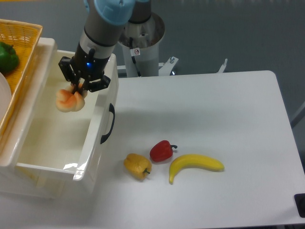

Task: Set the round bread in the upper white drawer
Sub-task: 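Lower the bread into the drawer and open the gripper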

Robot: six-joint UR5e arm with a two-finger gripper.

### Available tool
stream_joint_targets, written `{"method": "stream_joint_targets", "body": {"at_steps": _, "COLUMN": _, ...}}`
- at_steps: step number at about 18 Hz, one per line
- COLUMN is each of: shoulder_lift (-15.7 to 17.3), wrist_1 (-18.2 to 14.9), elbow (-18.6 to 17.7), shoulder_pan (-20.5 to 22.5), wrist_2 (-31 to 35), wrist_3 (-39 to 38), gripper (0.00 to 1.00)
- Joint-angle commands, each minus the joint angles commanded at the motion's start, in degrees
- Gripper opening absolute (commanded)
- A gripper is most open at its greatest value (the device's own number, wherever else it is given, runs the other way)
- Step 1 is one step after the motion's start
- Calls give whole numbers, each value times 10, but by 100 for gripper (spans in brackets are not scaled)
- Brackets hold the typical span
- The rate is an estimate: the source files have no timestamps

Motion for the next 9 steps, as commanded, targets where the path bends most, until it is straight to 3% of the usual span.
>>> {"method": "stream_joint_targets", "body": {"at_steps": 3, "shoulder_lift": 2, "wrist_1": 1, "elbow": 0, "shoulder_pan": -1, "wrist_2": 0, "wrist_3": 3, "gripper": 92}}
{"method": "stream_joint_targets", "body": {"at_steps": 9, "shoulder_lift": 6, "wrist_1": 0, "elbow": 0, "shoulder_pan": -2, "wrist_2": 4, "wrist_3": 13, "gripper": 97}}
